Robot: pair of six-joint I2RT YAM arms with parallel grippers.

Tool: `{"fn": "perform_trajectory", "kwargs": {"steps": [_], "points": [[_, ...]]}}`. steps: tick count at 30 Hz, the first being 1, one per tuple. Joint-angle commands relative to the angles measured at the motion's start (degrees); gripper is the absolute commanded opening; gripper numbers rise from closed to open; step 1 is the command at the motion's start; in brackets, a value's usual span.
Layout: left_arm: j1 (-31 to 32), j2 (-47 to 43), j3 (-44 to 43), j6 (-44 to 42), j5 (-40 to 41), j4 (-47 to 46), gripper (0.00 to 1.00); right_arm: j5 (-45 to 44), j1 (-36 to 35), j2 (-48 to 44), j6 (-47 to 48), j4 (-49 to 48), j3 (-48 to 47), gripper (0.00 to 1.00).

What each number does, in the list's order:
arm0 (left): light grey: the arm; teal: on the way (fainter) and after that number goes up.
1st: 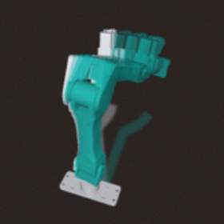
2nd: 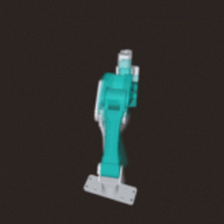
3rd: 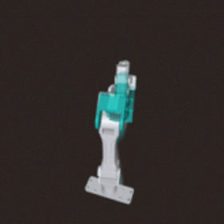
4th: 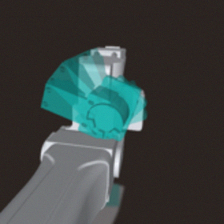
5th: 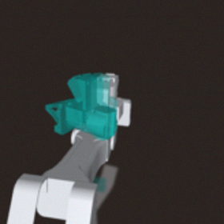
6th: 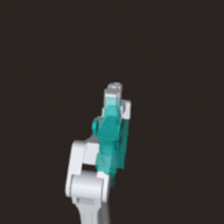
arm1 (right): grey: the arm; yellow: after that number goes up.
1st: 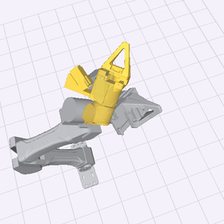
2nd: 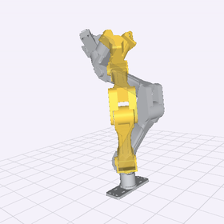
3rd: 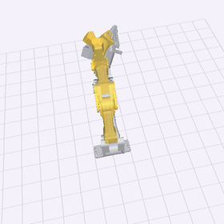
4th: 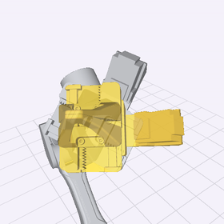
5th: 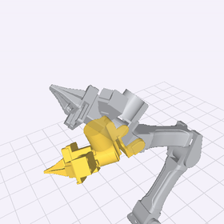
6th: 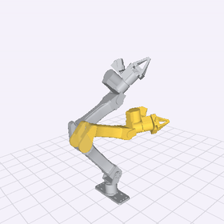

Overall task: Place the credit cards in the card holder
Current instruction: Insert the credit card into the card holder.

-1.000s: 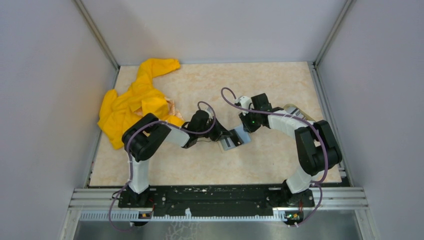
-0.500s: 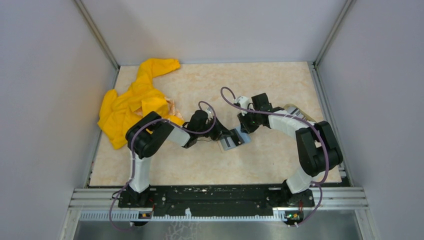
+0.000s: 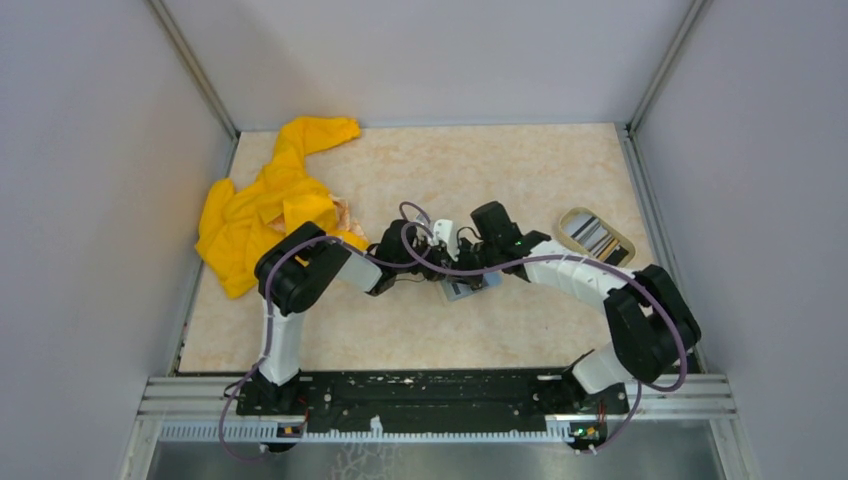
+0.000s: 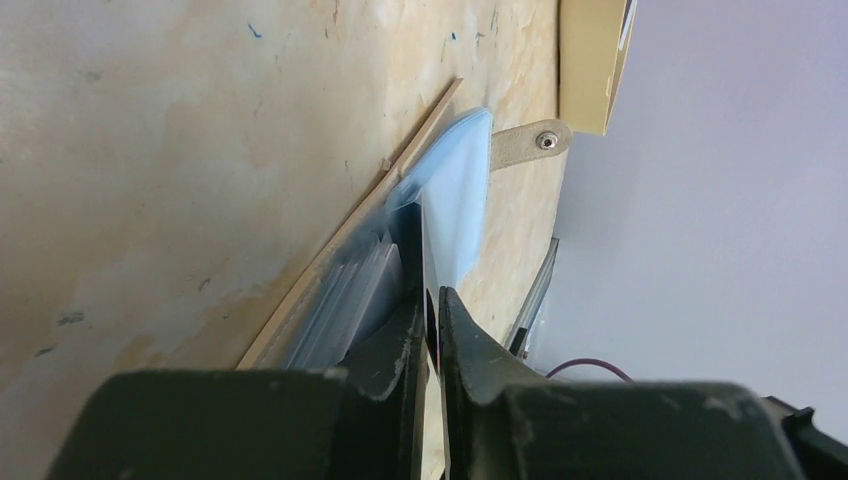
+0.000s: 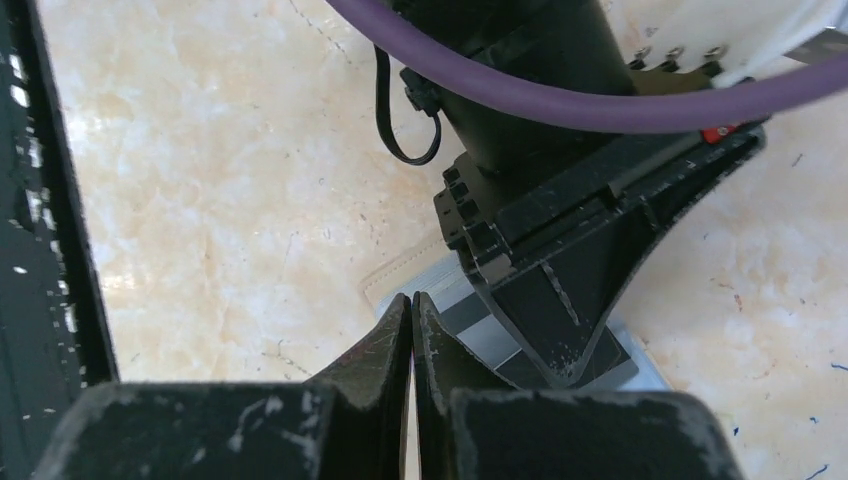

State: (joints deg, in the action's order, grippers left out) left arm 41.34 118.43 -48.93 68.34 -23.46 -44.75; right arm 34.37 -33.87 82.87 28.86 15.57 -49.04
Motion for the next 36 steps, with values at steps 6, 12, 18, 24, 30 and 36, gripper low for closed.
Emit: {"fn": "perform_trajectory", "kwargs": {"steps": [6, 12, 18, 24, 30, 36], "points": [[-0.21, 2.48, 0.15, -1.28, -0.03, 3.62, 0.15, -13.54, -4.30, 4.57, 5.14, 1.42, -2.38, 0.00], [-0.27, 2.75, 0.19, -1.29, -0.28, 3.38, 0.16, -16.95, -4.37, 6.24, 6.51, 2.72, -2.89, 0.00], [-0.64, 2.41, 0.67, -1.28, -0.44, 3.18, 0.16, -19.81, -4.36, 7.83, 7.17, 4.09, -3.63, 0.00], [-1.17, 1.35, 1.58, -1.88, -0.38, 3.45, 0.18, -22.23, -4.05, 9.08, 7.49, 5.12, -4.10, 0.00], [-1.37, 0.70, 2.06, -2.34, -0.52, 3.61, 0.18, -22.97, -2.21, 9.52, 7.09, 5.78, -4.55, 0.00], [-1.61, 0.49, 2.34, -2.58, -0.53, 3.62, 0.18, -24.06, -0.28, 9.76, 6.95, 6.60, -5.04, 0.00]]}}
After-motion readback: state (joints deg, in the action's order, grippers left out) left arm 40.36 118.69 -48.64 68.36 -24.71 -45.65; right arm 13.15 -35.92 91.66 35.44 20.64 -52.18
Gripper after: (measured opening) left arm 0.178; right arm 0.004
